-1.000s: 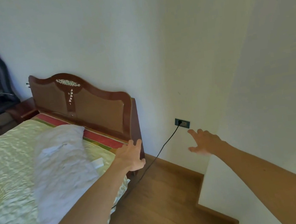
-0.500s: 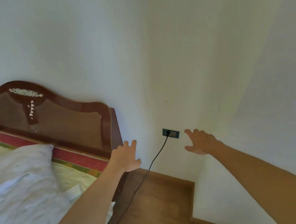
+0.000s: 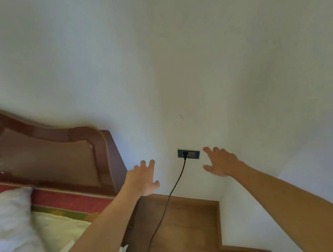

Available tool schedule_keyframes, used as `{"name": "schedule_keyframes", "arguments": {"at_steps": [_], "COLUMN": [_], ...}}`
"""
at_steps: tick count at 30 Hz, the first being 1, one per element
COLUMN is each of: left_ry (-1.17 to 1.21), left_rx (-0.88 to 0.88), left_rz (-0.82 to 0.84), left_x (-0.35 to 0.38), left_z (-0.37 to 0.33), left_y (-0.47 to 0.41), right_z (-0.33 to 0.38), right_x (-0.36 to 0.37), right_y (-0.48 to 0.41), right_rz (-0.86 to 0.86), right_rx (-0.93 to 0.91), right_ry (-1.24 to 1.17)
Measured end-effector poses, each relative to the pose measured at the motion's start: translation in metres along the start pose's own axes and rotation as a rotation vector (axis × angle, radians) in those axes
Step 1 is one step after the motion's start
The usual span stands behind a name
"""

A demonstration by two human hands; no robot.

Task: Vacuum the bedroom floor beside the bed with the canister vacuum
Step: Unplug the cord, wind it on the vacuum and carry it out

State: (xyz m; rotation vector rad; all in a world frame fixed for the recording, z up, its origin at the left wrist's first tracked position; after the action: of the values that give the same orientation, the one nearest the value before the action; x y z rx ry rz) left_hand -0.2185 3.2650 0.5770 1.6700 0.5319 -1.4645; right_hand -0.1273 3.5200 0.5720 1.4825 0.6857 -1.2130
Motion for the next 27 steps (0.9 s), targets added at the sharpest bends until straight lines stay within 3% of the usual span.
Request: {"name": "schedule_keyframes", "arguments": {"at_steps": [14,27], "left_ry": [0.037,0.174], "left_rx": [0.025,0.089], "left_rz": [0.161,0.303], "left_x": [0.051,0.150], "left_z": [0.001,-0.014], "left_y": [-0.130,-0.183], "right_z": [-0.023,-0.009], "right_x": [0.039,0.120], "right_y": [-0.150,-0.209], "right_rz": [0.074,-0.013], "right_rx": [0.009,0.068], "right_ry": [-0.089,-0.307]}}
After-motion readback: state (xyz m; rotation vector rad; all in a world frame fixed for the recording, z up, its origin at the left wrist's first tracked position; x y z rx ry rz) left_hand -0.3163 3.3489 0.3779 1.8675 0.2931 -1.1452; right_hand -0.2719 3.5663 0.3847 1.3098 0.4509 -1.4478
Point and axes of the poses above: each hand's wrist, its own y-axis away from the middle knuckle, its own x-axis out of the palm, z = x × y, the point moved 2 cm from there along -y, towards the middle knuckle, and after that the axes turned 2 degrees about -y, right-handed, at the moved point
